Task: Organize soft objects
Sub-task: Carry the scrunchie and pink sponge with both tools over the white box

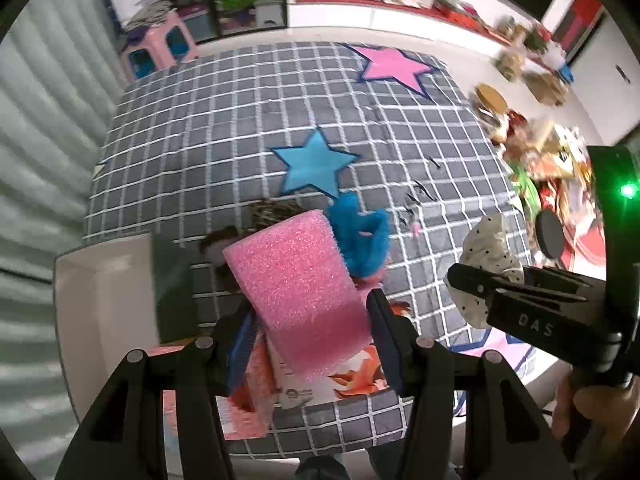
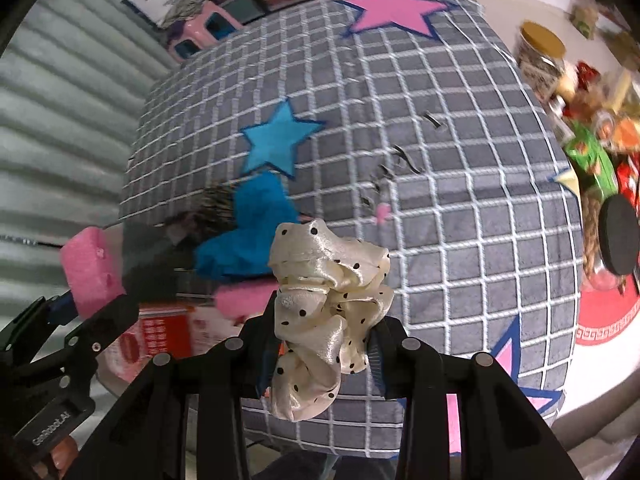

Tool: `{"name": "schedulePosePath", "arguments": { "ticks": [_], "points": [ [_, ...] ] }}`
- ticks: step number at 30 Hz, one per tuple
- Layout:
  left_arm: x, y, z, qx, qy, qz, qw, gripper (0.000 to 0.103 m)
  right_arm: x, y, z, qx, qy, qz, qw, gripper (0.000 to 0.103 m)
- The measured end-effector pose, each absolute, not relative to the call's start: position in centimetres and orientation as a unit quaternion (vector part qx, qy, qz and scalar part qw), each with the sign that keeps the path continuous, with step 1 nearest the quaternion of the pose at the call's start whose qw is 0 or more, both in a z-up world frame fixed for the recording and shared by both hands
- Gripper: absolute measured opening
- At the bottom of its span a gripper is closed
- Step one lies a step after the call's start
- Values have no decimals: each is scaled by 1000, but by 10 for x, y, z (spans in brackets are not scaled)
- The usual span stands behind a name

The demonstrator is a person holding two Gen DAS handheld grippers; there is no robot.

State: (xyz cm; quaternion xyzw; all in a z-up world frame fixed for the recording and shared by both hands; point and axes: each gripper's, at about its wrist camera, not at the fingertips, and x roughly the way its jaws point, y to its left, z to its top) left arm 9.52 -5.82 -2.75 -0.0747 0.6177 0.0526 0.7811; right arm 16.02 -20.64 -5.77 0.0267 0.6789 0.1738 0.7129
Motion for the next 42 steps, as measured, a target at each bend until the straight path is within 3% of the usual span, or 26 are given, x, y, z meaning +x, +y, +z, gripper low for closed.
{"name": "schedulePosePath", "arguments": {
  "ticks": [18,42],
  "points": [
    [50,32,4,-148,578,159,787,58,152,-98,-20,-50,650,259,712,39],
    [-30,109,-4,-224,561,227,764,58,95,2,-5,-121,631,331,691,39]
  ]
}}
